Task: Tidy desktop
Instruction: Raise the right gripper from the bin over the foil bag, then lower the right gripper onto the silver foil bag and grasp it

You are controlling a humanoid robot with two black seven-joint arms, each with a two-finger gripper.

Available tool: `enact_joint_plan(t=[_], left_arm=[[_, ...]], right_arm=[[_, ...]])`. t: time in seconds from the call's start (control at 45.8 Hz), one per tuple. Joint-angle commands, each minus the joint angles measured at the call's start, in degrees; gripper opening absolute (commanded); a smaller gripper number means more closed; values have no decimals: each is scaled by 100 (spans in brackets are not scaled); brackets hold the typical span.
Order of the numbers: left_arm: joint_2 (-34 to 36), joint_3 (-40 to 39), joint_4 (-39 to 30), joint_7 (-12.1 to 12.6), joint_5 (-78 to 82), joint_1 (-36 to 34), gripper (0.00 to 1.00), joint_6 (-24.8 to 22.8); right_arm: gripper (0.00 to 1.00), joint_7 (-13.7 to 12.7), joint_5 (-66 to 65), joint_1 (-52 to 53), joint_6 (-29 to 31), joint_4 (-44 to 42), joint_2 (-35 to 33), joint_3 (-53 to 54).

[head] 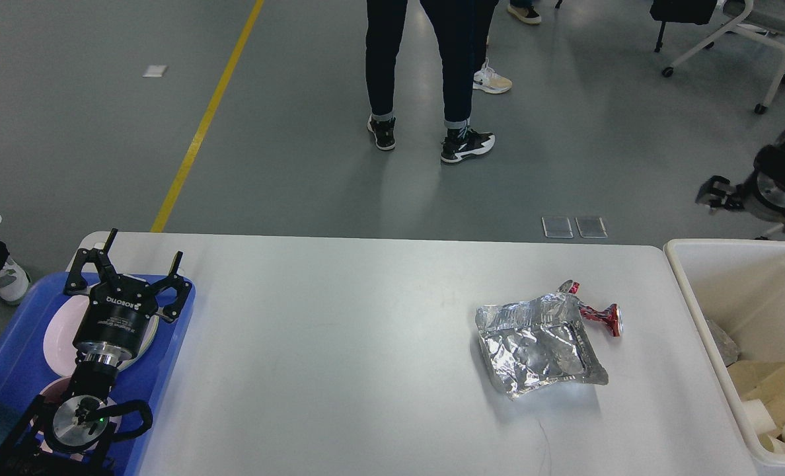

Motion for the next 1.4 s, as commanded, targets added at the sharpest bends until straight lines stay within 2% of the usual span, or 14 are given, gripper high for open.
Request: enact_joint_plan(t=[0.0, 0.219, 0.437, 0.612, 1.202, 1.377], left_arm=[[-2, 0, -2, 0, 0, 9, 96, 0], [-2, 0, -2, 9, 0, 9, 96, 0], [-2, 0, -2, 0, 0, 9, 96, 0], [-2, 0, -2, 9, 0, 9, 96, 0], [-2, 0, -2, 9, 0, 9, 96, 0], [-2, 0, -2, 0, 0, 9, 96, 0]], right_arm=[[100, -13, 9, 1200, 462, 1064, 265, -249], [100, -13, 27, 2976, 1280, 3068, 563, -276], [100, 5, 115, 4153, 1403, 4589, 845, -48], [100, 5, 299, 5182, 1438, 5715, 441, 427], [100, 58, 502, 5087, 1394, 5927, 423, 489], [100, 5, 449, 4701, 859, 5874, 388, 498]])
